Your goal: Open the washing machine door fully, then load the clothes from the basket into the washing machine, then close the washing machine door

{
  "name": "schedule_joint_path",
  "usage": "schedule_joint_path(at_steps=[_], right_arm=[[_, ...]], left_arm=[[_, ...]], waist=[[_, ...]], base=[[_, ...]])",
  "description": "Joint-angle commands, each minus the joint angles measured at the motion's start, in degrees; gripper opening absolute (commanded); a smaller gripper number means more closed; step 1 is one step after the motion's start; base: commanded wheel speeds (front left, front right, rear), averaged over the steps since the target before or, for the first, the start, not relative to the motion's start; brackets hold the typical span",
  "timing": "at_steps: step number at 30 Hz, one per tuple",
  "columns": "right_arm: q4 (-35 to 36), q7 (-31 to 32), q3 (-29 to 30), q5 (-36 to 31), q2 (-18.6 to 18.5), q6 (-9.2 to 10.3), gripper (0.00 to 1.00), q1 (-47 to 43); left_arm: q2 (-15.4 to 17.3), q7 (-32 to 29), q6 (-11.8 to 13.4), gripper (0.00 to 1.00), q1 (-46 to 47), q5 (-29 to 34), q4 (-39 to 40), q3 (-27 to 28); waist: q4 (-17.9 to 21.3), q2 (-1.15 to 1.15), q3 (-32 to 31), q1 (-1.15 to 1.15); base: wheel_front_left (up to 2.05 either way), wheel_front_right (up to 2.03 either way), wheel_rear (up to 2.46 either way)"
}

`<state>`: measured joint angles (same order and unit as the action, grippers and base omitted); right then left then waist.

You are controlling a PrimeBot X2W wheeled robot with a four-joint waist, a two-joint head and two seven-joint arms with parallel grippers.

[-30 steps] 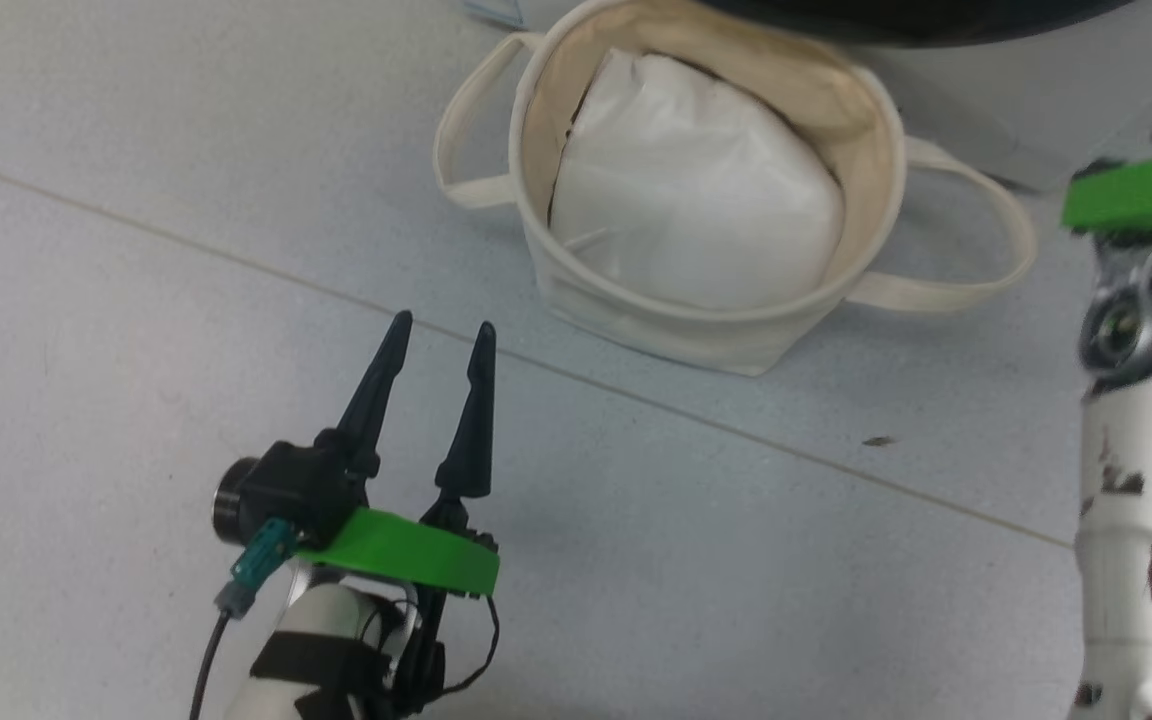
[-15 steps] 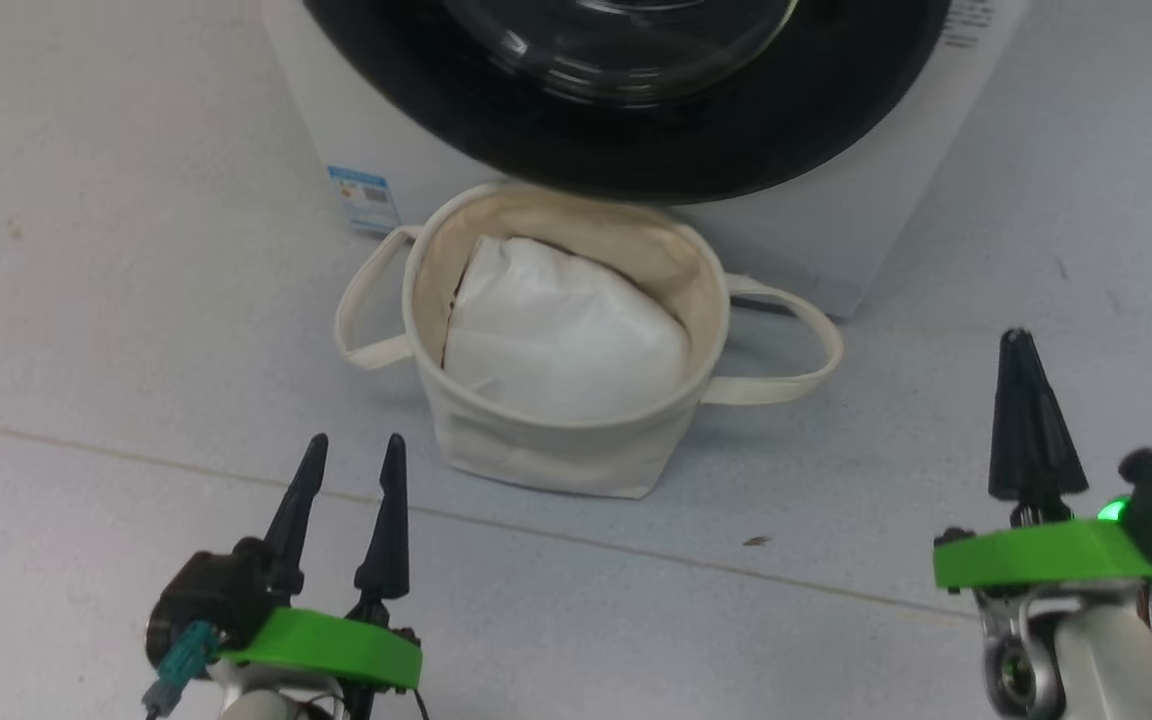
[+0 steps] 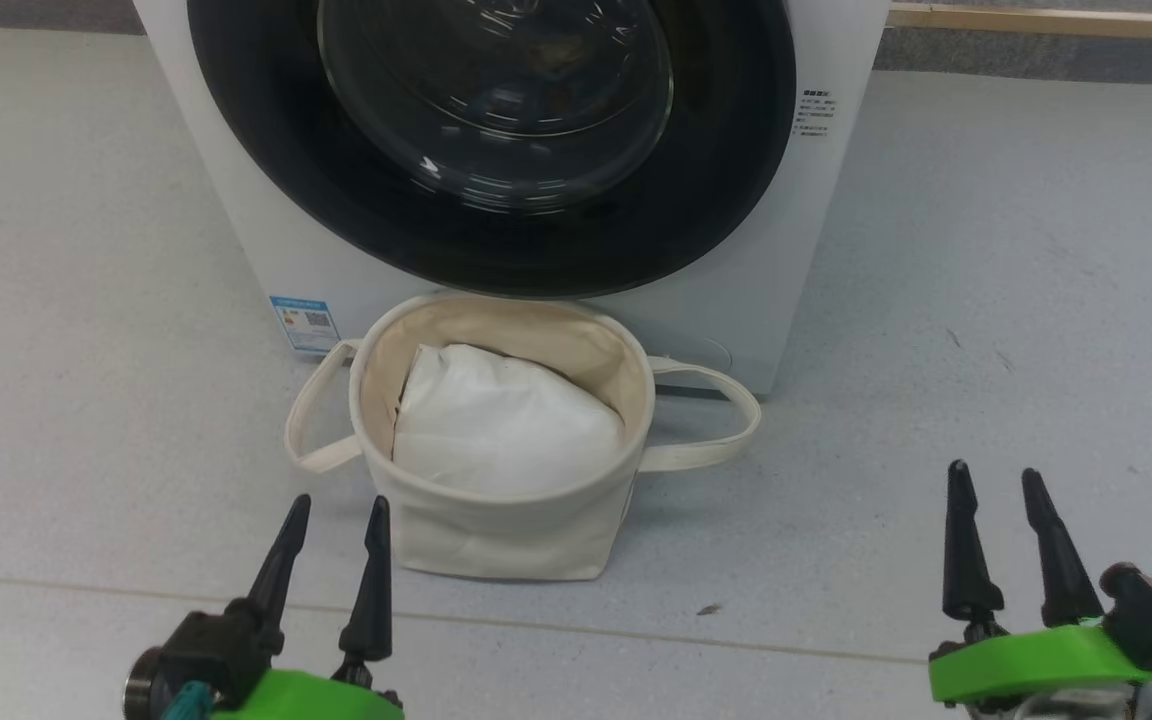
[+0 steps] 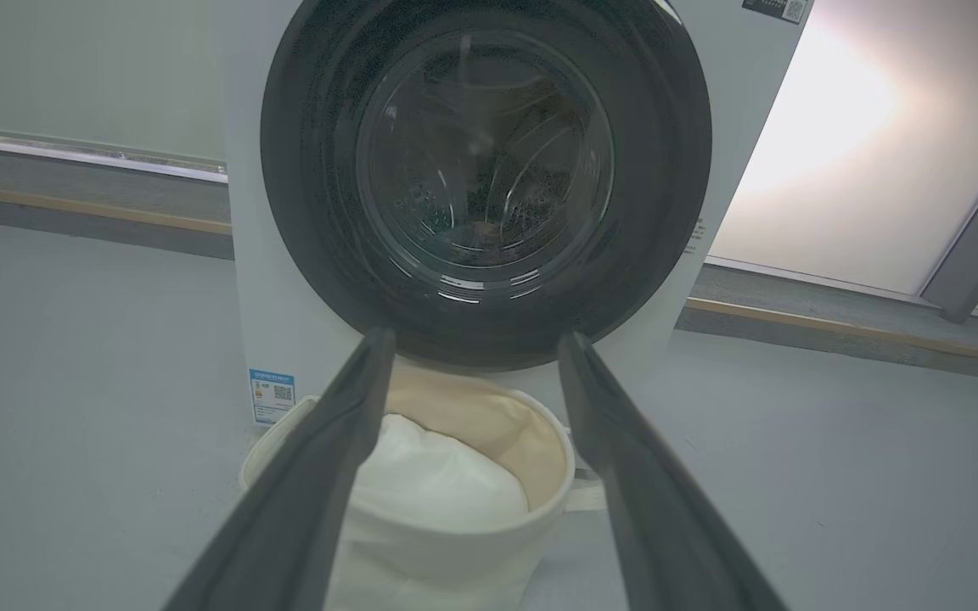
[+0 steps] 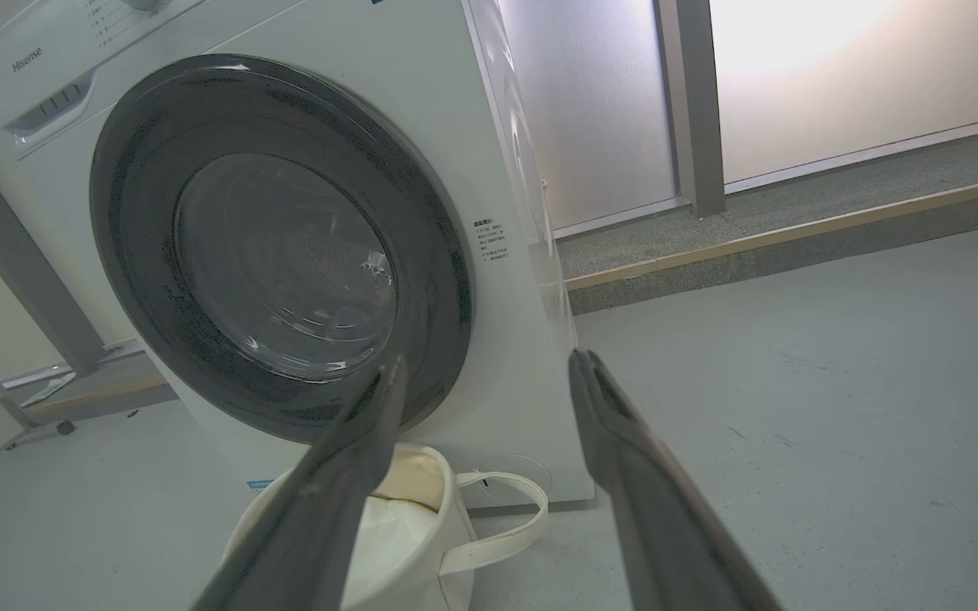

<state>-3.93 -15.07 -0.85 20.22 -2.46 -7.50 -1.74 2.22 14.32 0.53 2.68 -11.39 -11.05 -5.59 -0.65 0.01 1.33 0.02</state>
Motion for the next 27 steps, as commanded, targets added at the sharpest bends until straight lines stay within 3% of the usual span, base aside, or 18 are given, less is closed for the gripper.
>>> schedule_joint_path(at_steps=[1, 10, 18, 27], right_arm=[[1.13, 0.07, -0.49, -2.09, -0.45, 0.01, 1.0, 1.65], [-2.63, 0.07, 2.99, -3.93, -0.43, 0.01, 1.0, 1.28], [-1.61, 0.07, 2.14, -9.62, -0.43, 0.01, 1.0, 1.48], [-0.27, 0.07, 1.96, -10.87, -0.43, 0.01, 1.0, 1.09]], left_arm=[[0.65, 0.68, -0.05, 1.0, 1.24, 0.25, 2.29, 1.82], [0.65, 0.68, -0.91, 1.0, 0.72, -0.81, -0.54, 0.31], [0.65, 0.68, -1.15, 1.0, 0.33, -0.14, -0.32, 0.78], [0.65, 0.68, -1.43, 1.0, 0.4, 0.8, -0.84, -0.69]], waist=[[0.14, -0.01, -0.29, -0.02], [-1.27, -0.01, -0.75, -0.02], [-1.1, -0.01, -0.87, -0.02], [-1.4, -0.01, -0.71, -0.02]], base=[[0.0, 0.0, 0.0], [0.0, 0.0, 0.0], [0.0, 0.0, 0.0], [0.0, 0.0, 0.0]])
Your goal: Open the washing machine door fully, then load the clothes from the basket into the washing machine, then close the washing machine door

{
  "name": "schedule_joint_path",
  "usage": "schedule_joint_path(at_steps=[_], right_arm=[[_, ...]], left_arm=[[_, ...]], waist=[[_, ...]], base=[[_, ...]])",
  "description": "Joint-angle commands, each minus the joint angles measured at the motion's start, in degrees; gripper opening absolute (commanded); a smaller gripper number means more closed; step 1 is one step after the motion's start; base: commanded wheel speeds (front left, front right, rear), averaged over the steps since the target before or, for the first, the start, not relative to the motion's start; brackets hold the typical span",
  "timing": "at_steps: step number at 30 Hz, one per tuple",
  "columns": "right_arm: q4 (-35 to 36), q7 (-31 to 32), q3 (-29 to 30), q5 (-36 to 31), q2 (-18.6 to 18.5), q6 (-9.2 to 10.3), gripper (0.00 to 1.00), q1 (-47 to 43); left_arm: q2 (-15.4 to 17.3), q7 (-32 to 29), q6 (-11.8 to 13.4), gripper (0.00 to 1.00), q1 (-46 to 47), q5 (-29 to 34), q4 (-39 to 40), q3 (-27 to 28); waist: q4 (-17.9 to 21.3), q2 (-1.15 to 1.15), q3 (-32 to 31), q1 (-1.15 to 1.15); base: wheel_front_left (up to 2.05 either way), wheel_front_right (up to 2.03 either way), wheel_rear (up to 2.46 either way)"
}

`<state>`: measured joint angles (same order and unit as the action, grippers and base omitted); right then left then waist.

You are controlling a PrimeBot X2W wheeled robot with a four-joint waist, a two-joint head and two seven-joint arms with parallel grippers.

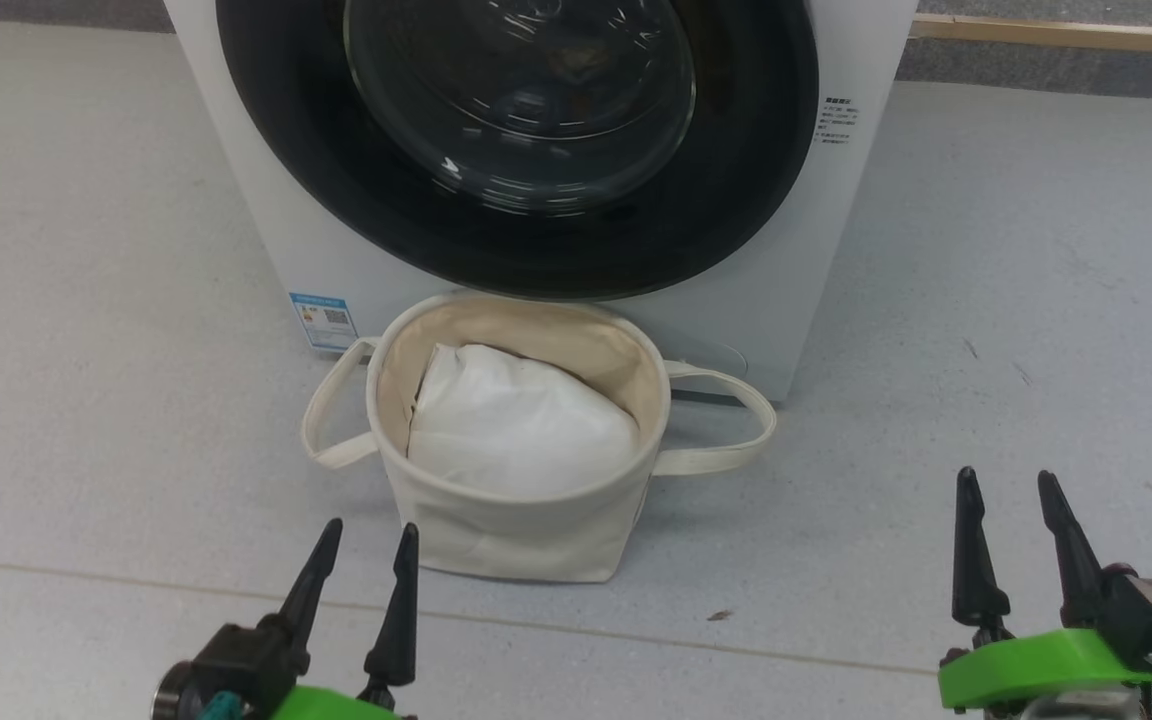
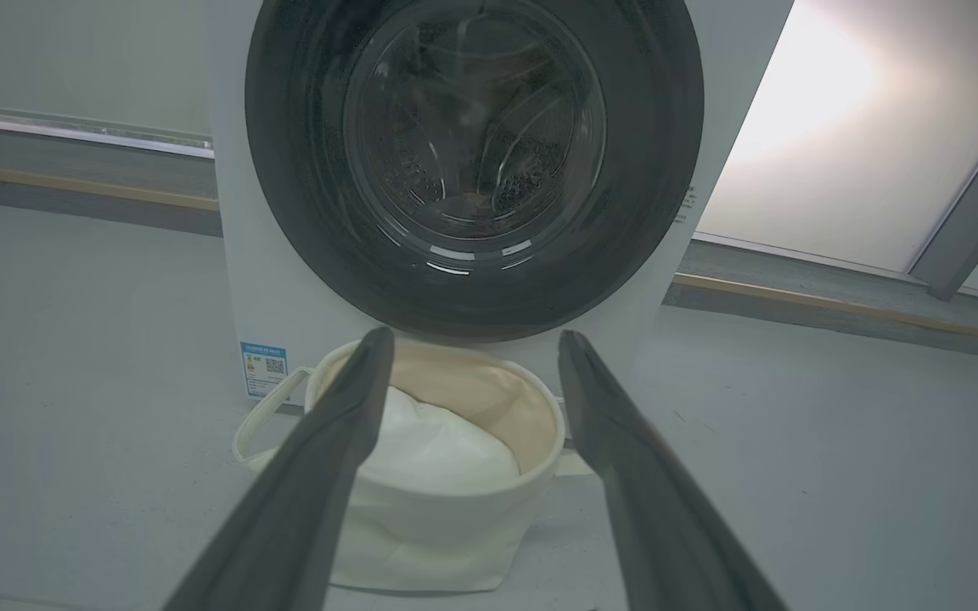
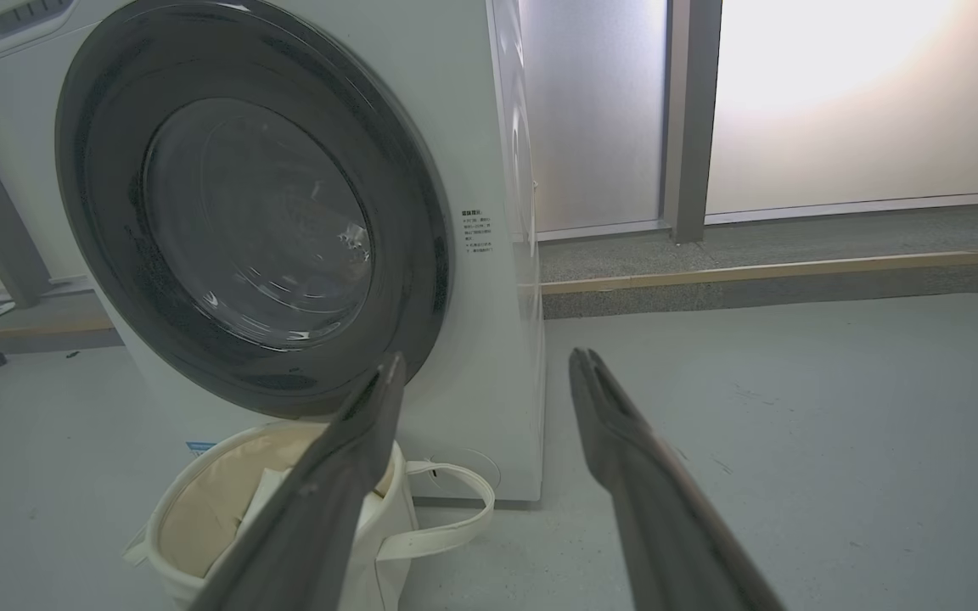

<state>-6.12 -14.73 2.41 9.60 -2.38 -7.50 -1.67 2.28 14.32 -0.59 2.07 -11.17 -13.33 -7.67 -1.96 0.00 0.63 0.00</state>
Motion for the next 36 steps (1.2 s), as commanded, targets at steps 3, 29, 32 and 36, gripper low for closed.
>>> schedule_joint_path(at_steps=[3, 29, 32, 36], right_arm=[[1.78, -0.27, -1.16, 0.03, -0.5, 0.01, 1.0, 0.92], [2.76, -0.27, -1.55, -0.91, -0.5, 0.01, 1.0, 1.28], [2.83, -0.27, -1.43, -0.91, -0.5, 0.01, 1.0, 1.29], [2.83, -0.27, -1.51, -1.12, -0.5, 0.01, 1.0, 1.31]], left_arm=[[0.6, 0.68, -0.15, 1.0, 1.19, 0.58, 1.21, 1.05], [0.6, 0.68, 1.48, 1.0, 1.21, -0.16, 0.58, 0.59], [0.6, 0.68, 1.58, 1.0, 1.26, -0.22, 0.58, 0.47], [0.6, 0.68, 1.68, 1.0, 1.32, -0.22, 0.68, 0.49]], waist=[[-0.42, 0.0, -0.09, 0.0], [-1.49, 0.0, 0.76, 0.0], [-1.46, 0.0, 0.8, 0.0], [-1.53, 0.0, 0.95, 0.0]], base=[[0.0, 0.0, 0.0], [0.0, 0.0, 0.0], [0.0, 0.0, 0.0], [0.0, 0.0, 0.0]])
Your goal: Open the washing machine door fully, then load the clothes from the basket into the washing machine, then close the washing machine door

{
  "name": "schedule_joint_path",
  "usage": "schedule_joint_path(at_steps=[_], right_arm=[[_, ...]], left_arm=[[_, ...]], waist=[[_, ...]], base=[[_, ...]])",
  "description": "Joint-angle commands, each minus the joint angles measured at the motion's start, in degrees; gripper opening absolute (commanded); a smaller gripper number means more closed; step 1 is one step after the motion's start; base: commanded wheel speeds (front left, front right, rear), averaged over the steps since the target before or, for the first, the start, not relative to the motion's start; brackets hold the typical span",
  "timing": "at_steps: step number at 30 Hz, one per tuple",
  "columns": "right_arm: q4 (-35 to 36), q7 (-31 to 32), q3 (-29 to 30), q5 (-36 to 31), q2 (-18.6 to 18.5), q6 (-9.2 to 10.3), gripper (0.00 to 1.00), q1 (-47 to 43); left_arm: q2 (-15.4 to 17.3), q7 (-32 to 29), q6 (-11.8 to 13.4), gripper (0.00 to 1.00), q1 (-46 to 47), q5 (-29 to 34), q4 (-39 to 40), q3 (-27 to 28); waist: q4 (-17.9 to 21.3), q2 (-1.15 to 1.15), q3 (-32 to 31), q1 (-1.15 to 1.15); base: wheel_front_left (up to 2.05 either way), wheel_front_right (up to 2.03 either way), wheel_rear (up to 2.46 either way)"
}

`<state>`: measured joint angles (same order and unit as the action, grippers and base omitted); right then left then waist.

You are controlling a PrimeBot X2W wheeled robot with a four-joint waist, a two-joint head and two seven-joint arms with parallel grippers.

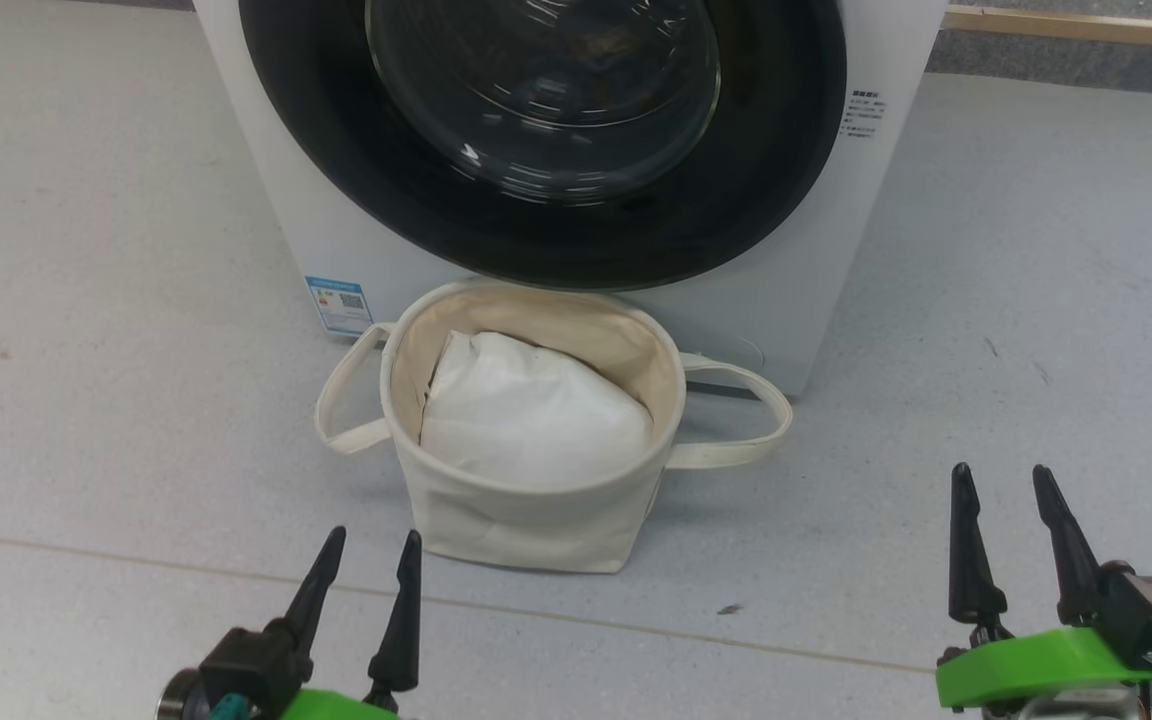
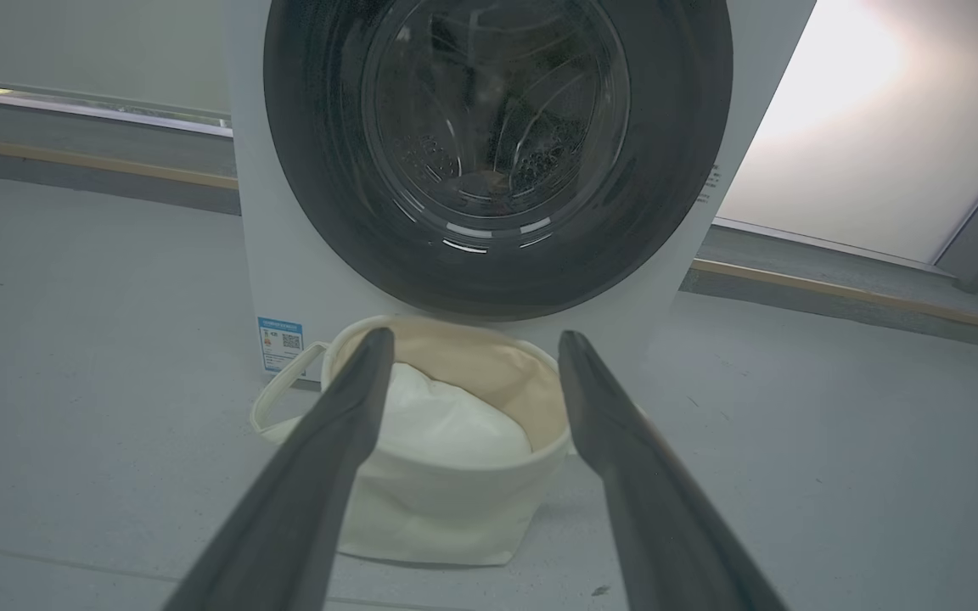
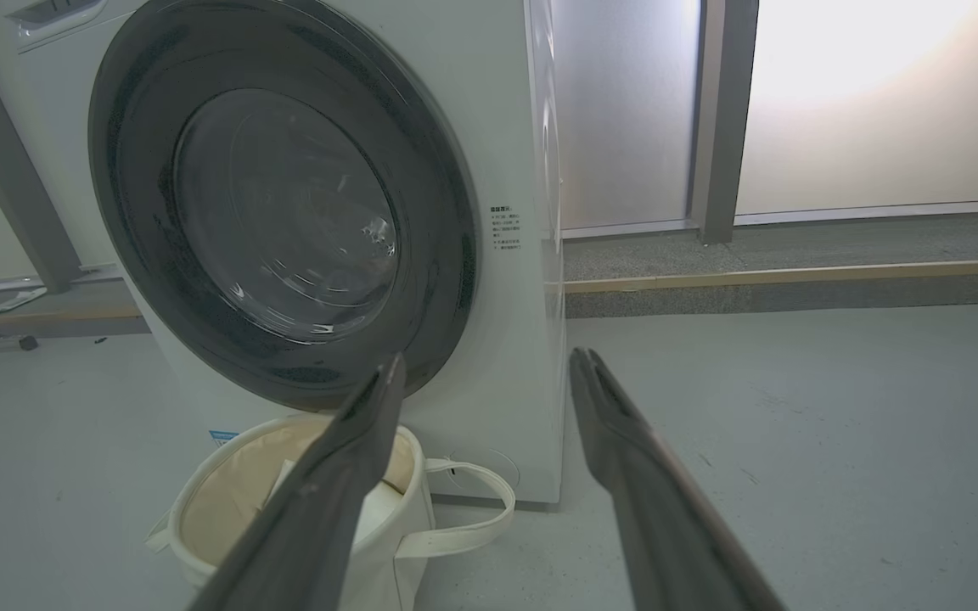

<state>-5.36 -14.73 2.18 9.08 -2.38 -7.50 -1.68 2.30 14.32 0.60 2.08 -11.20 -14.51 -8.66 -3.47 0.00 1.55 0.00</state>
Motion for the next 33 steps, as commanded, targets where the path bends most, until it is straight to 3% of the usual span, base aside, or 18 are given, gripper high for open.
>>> schedule_joint_path(at_steps=[1, 33], right_arm=[[2.07, -0.27, -1.31, -0.67, -0.5, 0.01, 1.0, 1.35], [1.54, -0.27, -0.87, -0.6, -0.5, 0.01, 1.0, 1.59]], left_arm=[[0.58, 0.68, 0.56, 1.0, 1.31, -0.16, 1.86, 1.48], [0.58, 0.68, 0.17, 1.0, 0.71, -0.63, 1.58, 1.49]], waist=[[-0.02, 0.0, 0.07, 0.0], [0.43, 0.0, -1.21, 0.0]], base=[[0.0, 0.0, 0.0], [0.0, 0.0, 0.0]])
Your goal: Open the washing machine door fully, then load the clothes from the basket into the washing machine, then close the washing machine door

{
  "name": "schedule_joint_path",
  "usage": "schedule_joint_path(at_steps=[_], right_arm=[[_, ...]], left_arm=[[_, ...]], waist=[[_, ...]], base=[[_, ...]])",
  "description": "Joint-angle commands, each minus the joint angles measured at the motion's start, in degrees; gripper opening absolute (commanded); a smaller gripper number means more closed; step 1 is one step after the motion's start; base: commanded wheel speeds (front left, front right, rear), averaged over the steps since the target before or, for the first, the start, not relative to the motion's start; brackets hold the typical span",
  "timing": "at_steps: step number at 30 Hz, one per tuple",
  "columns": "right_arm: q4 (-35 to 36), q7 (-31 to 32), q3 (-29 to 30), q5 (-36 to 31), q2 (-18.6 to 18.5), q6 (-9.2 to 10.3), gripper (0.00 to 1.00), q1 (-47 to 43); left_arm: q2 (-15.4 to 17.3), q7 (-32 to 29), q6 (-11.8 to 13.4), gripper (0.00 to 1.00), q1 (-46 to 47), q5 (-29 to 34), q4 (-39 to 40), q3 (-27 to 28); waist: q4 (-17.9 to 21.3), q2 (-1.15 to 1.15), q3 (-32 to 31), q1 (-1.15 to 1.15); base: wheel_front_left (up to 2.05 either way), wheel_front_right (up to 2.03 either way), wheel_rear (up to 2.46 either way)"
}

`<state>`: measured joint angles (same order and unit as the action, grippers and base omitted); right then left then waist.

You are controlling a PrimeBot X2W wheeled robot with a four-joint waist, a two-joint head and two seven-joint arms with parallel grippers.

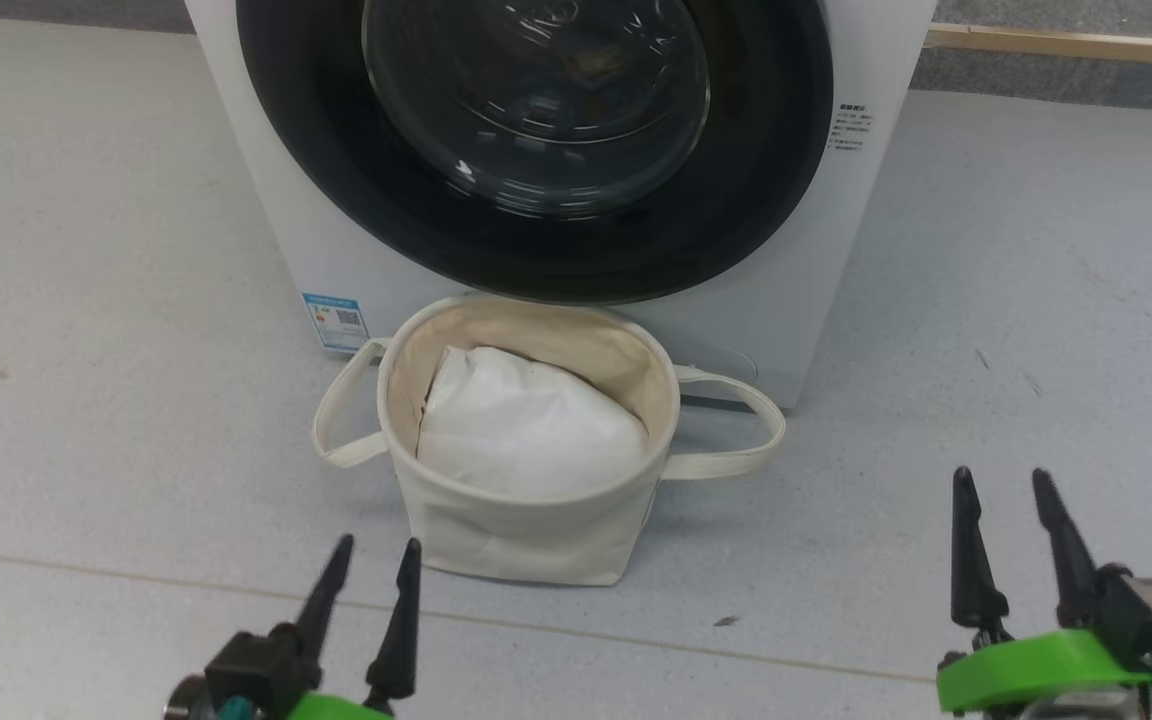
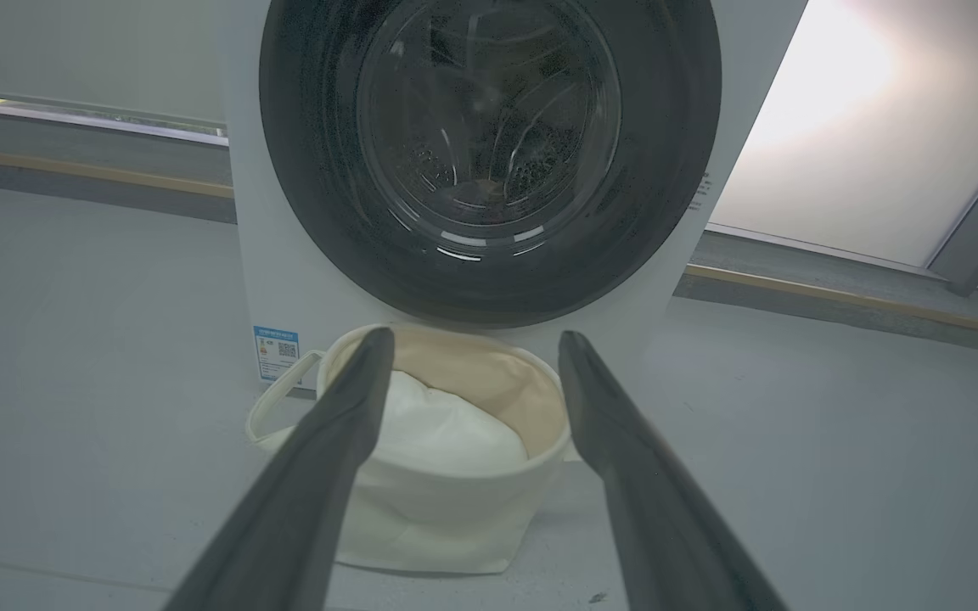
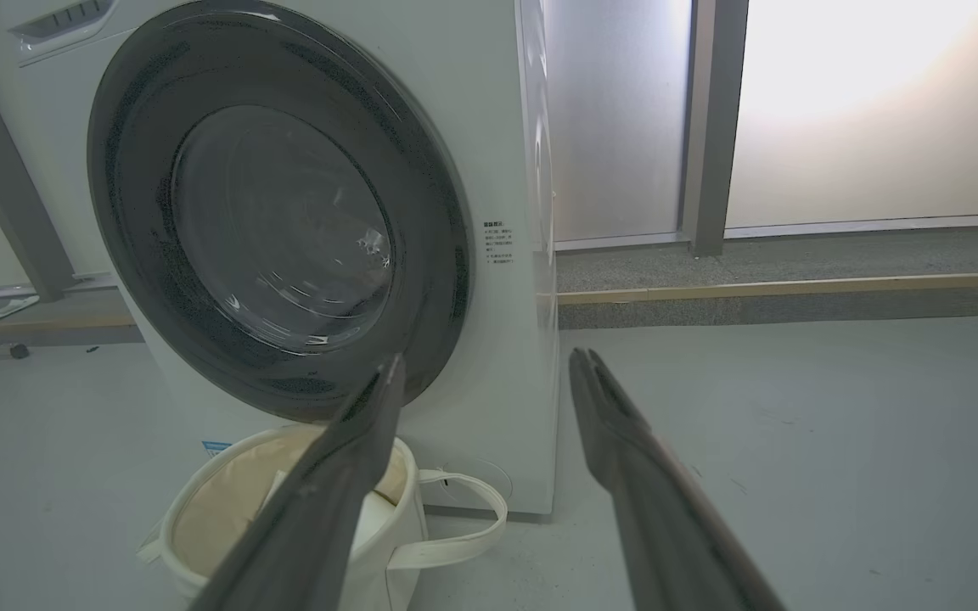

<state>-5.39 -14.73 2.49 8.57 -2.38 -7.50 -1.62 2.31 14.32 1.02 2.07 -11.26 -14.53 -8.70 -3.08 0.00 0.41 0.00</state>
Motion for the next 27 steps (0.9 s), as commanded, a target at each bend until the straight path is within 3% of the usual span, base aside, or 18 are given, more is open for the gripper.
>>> schedule_joint_path(at_steps=[1, 4, 10, 15, 27], right_arm=[[-0.02, 0.0, 0.01, 0.02, 0.0, 0.0, 0.0, 0.0], [-3.34, 0.08, -0.12, 0.41, 0.06, 0.0, 0.0, -0.6], [-3.47, 1.03, -0.03, 4.57, -0.05, 0.0, 0.0, -0.3], [-3.76, 1.81, 0.04, 8.0, -0.15, 0.0, 0.0, 0.06], [-4.35, 3.85, 0.28, 16.81, -0.35, 0.0, 0.0, 1.0]], left_arm=[[0.0, 0.0, -0.31, 0.0, -0.01, -0.16, -0.15, -0.04], [-0.26, -0.27, -0.5, 0.0, -0.89, -0.52, -3.36, 0.03], [-0.22, -1.27, -0.89, 0.0, -0.69, -4.44, -3.14, 0.77], [-0.19, -2.09, -1.21, 0.0, -0.49, -7.67, -3.02, 1.37], [-0.1, -4.23, -2.04, 0.0, 0.07, -16.03, -2.64, 2.96]], waist=[[0.04, 0.0, -0.06, 0.0], [0.08, 0.0, -0.12, 0.0], [0.23, 0.0, -0.25, -0.13], [0.35, 0.0, -0.16, -0.01], [0.66, 0.0, -0.14, 0.0]], base=[[0.0, 0.0, 0.0], [0.0, 0.0, 0.0], [0.0, 0.0, 0.0], [0.0, 0.0, 0.0], [0.0, 0.0, 0.0]])
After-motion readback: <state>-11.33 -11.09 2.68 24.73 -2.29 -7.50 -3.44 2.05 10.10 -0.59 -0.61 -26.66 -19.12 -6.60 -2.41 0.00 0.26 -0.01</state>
